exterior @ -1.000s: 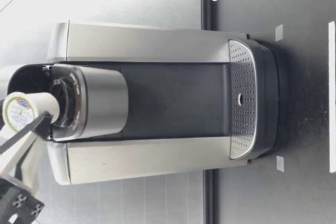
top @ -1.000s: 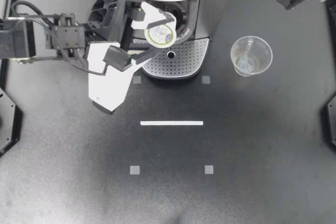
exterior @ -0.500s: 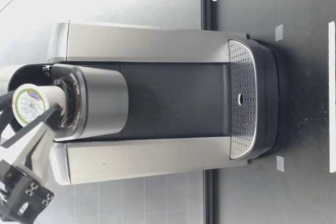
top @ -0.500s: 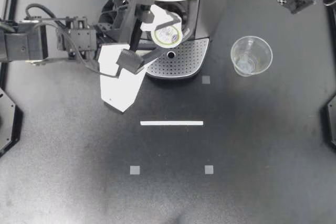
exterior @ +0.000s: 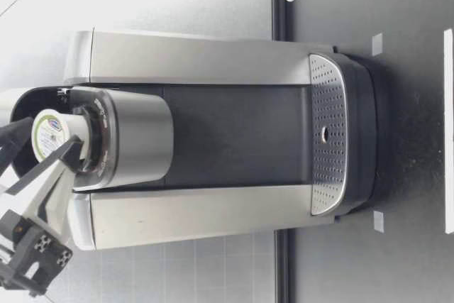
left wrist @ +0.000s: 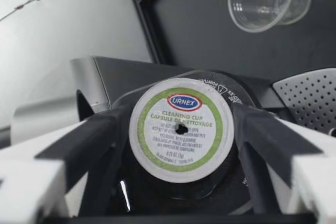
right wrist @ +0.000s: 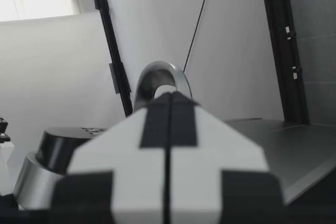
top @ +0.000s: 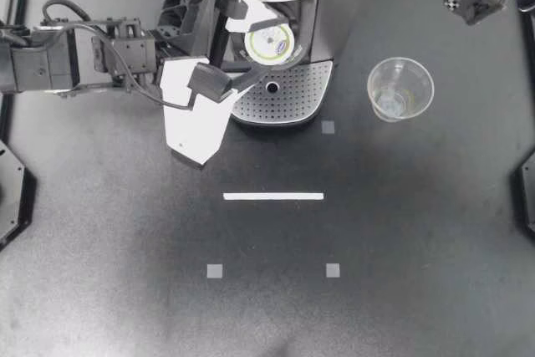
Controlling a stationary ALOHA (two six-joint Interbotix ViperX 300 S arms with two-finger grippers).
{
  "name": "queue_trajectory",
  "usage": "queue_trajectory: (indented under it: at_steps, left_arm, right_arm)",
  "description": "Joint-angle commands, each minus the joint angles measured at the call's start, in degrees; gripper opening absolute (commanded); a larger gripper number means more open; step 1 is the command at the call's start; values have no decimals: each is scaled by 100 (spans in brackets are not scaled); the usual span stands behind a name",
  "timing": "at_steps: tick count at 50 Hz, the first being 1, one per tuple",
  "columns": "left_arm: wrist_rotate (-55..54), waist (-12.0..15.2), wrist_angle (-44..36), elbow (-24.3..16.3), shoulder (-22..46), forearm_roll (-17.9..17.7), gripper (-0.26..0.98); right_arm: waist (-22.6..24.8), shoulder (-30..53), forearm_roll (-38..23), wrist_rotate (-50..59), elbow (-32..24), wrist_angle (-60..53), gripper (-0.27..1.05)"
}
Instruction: Place the coffee capsule inside the capsule container, then place the cup onto the center of the cup tray, then push the 'Hot Water' and 'Travel Mug' buttons.
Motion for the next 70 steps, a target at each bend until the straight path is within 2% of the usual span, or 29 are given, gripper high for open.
queue_trajectory:
  at_steps: [1,9,24,35,47,54,63,70]
  left_arm:
    - [-35,35,-18,-105,-167,88,70]
    - [-62,44,-53,-53,-316,105,70]
    - [-105,70,132,-26,-158,114,73]
    - [-105,70,-563,264,-343,202,87]
    - [-237,62,-773,483,-589,149,87]
    - [-782,-35,-1749,1107,-1169,-70,87]
    - [-1934,-79,-3454,2285,-1872,-396,87]
    - [-2821,-79,-4852,3015,-2268,-756,87]
  right_arm:
    - [26,-18,-9,9,-79,-53,1]
    - [26,70,-9,35,-88,-53,1]
    - [26,167,-105,97,-132,-97,1]
    - [26,220,-158,149,-132,-105,1]
    - [26,272,-141,176,-141,-176,1]
    - [0,369,53,132,-325,-202,1]
    - [-158,712,97,141,-765,-167,1]
    - [-369,1063,97,141,-1292,176,1]
